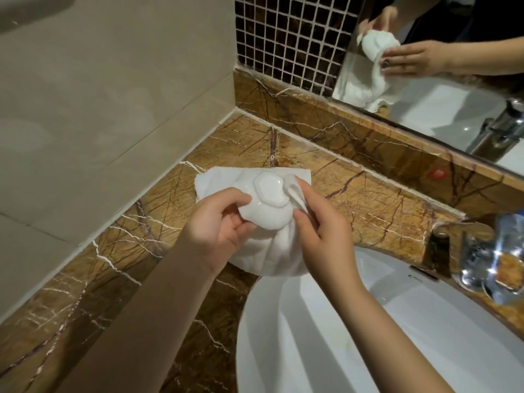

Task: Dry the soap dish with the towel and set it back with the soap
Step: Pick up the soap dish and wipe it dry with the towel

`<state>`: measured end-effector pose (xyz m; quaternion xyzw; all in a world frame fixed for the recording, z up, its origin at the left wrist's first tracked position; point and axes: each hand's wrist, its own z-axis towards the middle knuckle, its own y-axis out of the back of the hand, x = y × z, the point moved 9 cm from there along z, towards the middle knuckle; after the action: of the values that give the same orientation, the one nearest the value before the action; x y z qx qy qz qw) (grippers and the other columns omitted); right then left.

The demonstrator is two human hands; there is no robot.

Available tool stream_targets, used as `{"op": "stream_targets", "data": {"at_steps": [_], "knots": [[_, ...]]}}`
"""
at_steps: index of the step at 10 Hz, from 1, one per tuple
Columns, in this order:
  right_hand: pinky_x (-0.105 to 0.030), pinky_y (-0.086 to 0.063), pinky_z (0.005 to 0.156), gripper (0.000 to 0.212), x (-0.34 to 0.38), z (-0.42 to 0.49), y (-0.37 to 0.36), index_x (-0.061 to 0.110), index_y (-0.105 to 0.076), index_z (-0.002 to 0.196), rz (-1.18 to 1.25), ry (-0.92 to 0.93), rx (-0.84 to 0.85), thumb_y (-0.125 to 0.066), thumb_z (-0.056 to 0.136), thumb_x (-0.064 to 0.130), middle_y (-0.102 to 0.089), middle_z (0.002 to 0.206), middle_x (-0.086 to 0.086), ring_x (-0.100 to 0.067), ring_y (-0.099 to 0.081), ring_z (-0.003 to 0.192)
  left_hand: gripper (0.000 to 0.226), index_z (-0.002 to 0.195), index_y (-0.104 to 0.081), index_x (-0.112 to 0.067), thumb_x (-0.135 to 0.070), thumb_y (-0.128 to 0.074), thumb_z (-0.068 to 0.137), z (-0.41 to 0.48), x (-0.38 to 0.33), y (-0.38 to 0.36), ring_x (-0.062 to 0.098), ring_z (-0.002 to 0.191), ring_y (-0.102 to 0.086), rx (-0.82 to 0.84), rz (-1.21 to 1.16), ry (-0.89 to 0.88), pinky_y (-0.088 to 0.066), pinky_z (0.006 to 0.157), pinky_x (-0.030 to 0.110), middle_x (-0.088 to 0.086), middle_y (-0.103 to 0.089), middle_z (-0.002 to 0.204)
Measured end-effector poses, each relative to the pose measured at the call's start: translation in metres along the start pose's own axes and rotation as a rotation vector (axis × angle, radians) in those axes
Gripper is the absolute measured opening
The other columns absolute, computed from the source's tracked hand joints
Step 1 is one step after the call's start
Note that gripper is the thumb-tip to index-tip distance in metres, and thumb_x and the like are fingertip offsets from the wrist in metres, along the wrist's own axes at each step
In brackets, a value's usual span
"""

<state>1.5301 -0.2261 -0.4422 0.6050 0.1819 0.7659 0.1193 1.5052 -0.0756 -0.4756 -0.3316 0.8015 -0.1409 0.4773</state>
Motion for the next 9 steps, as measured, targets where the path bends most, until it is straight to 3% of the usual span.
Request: {"op": "stream_targets", "data": {"at_steps": [1, 2, 3, 4, 5, 6, 7, 8, 9], "knots": [[-0.012, -0.039, 0.090, 0.045, 0.002, 0.004, -0.002, 0.021, -0.058, 0.128, -0.070, 0.015, 0.062, -0.053, 0.086, 0.006, -0.060, 0.126, 0.009, -0.006, -0.054, 0.113, 0.040, 0.109, -0.061, 0.003, -0.012, -0.063, 0.072, -0.001, -0.002, 0.003, 0.023, 0.082, -0.072, 0.032, 0.013, 0.037, -0.059, 0.064, 0.030, 0.016, -0.072, 0.101], [-0.020, -0.040, 0.085, 0.046, 0.004, 0.004, -0.005, 0.024, -0.058, 0.128, -0.119, -0.016, 0.079, -0.052, 0.086, 0.006, -0.064, 0.126, 0.003, -0.015, -0.058, 0.112, 0.034, 0.118, -0.058, 0.004, -0.014, -0.053, 0.090, 0.001, -0.001, 0.006, 0.025, 0.090, -0.071, -0.006, -0.005, 0.027, -0.059, 0.064, 0.033, 0.018, -0.071, 0.106], [-0.020, -0.037, 0.078, 0.045, 0.008, -0.003, -0.006, 0.029, -0.055, 0.130, -0.154, -0.079, 0.019, -0.048, 0.089, 0.011, -0.066, 0.123, 0.005, -0.014, -0.058, 0.106, 0.027, 0.108, -0.061, 0.005, -0.015, -0.051, 0.093, -0.002, -0.001, 0.007, 0.022, 0.082, -0.073, -0.068, 0.000, -0.070, -0.058, 0.061, 0.029, 0.015, -0.075, 0.090], [-0.032, -0.047, 0.080, 0.042, 0.010, -0.014, -0.013, 0.030, -0.052, 0.129, -0.118, -0.172, 0.013, -0.041, 0.092, 0.013, -0.068, 0.113, 0.005, -0.017, -0.059, 0.100, 0.024, 0.102, -0.062, 0.001, -0.018, -0.051, 0.094, -0.012, -0.001, 0.002, 0.023, 0.079, -0.073, -0.123, 0.013, -0.198, -0.057, 0.061, 0.029, 0.013, -0.075, 0.082], [-0.020, -0.043, 0.067, 0.039, 0.014, -0.023, -0.017, 0.024, -0.053, 0.127, -0.131, -0.201, -0.017, -0.039, 0.094, 0.011, -0.068, 0.102, 0.003, -0.015, -0.057, 0.084, 0.018, 0.093, -0.065, -0.008, -0.020, -0.052, 0.094, -0.018, 0.003, -0.001, 0.028, 0.082, -0.072, -0.245, 0.032, -0.273, -0.060, 0.066, 0.036, 0.015, -0.075, 0.083], [0.005, -0.034, 0.072, 0.035, 0.027, -0.034, -0.019, 0.019, -0.053, 0.128, -0.037, -0.176, -0.071, -0.038, 0.097, 0.017, -0.061, 0.105, 0.006, -0.009, -0.050, 0.087, 0.027, 0.074, -0.069, -0.018, -0.026, -0.053, 0.094, -0.021, 0.007, -0.006, 0.034, 0.084, -0.071, -0.320, 0.095, -0.289, -0.058, 0.078, 0.048, 0.020, -0.072, 0.086], [0.000, -0.031, 0.083, 0.051, 0.034, -0.040, -0.034, 0.020, -0.042, 0.138, -0.146, -0.133, 0.062, -0.030, 0.091, 0.034, -0.057, 0.130, 0.001, -0.007, -0.051, 0.113, 0.019, 0.089, -0.069, -0.017, -0.029, -0.054, 0.093, -0.020, 0.009, -0.004, 0.031, 0.083, -0.071, -0.343, 0.062, -0.268, -0.059, 0.077, 0.045, 0.017, -0.072, 0.093], [-0.012, -0.038, 0.089, 0.054, 0.038, -0.046, -0.043, 0.026, -0.027, 0.145, -0.467, -0.057, 0.154, -0.039, 0.094, 0.037, -0.047, 0.144, 0.007, -0.007, -0.051, 0.122, 0.018, 0.098, -0.065, -0.011, -0.026, -0.058, 0.092, -0.016, 0.006, 0.008, 0.024, 0.083, -0.072, -0.377, 0.010, -0.280, -0.058, 0.075, 0.038, 0.009, -0.075, 0.085], [-0.017, -0.032, 0.098, 0.050, 0.045, -0.052, -0.049, 0.016, -0.045, 0.137, -0.348, 0.052, 0.154, -0.039, 0.087, 0.014, -0.051, 0.140, 0.001, -0.015, -0.049, 0.126, 0.022, 0.097, -0.066, -0.004, -0.023, -0.057, 0.092, -0.011, 0.000, 0.018, 0.029, 0.085, -0.070, -0.419, -0.005, -0.271, -0.058, 0.076, 0.040, 0.017, -0.071, 0.092]]}}
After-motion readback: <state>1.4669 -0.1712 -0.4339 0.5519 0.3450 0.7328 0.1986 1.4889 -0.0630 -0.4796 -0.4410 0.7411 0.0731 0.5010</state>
